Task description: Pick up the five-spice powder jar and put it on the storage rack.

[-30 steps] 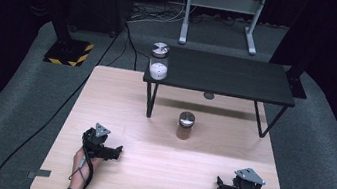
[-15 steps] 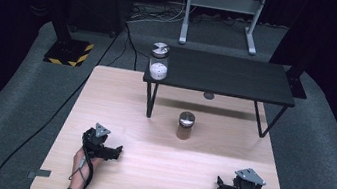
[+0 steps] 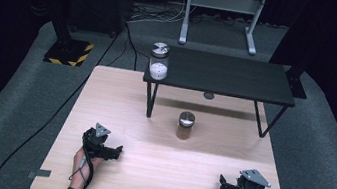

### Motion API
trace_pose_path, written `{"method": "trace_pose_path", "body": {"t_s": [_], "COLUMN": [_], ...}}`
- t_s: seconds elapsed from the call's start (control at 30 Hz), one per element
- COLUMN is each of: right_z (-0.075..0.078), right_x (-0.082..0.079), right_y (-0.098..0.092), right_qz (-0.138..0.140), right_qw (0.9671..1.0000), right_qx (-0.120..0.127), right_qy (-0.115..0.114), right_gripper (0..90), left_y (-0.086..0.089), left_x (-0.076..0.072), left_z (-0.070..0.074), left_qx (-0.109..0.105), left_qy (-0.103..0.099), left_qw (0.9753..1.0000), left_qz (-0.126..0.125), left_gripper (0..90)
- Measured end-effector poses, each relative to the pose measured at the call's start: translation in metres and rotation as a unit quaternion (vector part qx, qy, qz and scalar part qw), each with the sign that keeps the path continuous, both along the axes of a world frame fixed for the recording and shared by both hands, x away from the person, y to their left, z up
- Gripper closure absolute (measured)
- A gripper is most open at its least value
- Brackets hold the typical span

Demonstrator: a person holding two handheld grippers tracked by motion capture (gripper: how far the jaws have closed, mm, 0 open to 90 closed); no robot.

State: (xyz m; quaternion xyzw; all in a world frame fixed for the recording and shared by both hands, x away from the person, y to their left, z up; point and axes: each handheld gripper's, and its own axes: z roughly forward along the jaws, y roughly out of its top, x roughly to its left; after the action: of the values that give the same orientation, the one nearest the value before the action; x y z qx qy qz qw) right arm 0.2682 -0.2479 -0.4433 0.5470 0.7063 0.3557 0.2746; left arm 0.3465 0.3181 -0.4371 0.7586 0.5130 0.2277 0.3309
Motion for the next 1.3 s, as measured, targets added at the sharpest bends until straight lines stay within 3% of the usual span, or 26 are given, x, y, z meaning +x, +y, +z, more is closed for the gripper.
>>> {"method": "trace_pose_path", "body": {"t_s": [0.13,0.33,0.5,0.6,0.7,0.87,1.3], "right_z": [0.011,0.021,0.021,0.019,0.021,0.018,0.008], "right_x": [0.000,0.007,0.019,0.023,0.033,0.042,0.087], "right_y": [0.006,0.016,0.035,0.050,0.063,0.079,0.126], "right_qz": [-0.009,-0.020,-0.007,-0.003,0.010,0.025,0.060], "right_qw": [0.9999,0.9998,0.9999,0.9996,0.9997,0.9991,0.9958], "right_qx": [-0.014,0.000,0.005,0.005,0.004,0.000,0.008], "right_qy": [0.000,-0.009,-0.014,-0.029,-0.022,-0.034,-0.069], "right_gripper": [0.0,0.0,0.0,0.0,0.0,0.0,0.0], "left_y": [0.000,0.000,0.000,0.000,0.000,0.001,0.001], "left_x": [0.000,0.000,0.000,0.000,0.001,0.001,0.002], "left_z": [0.000,0.000,0.000,0.000,0.000,0.000,0.001], "left_qx": [0.000,0.001,0.000,0.000,0.000,0.000,0.002], "left_qy": [0.000,0.001,0.000,0.000,0.000,0.000,0.001], "left_qw": [1.0000,1.0000,1.0000,1.0000,1.0000,1.0000,1.0000], "left_qz": [0.000,-0.001,0.000,-0.001,-0.003,-0.004,-0.007], "left_gripper": [0.4,0.4,0.3,0.4,0.4,0.4,0.4]}}
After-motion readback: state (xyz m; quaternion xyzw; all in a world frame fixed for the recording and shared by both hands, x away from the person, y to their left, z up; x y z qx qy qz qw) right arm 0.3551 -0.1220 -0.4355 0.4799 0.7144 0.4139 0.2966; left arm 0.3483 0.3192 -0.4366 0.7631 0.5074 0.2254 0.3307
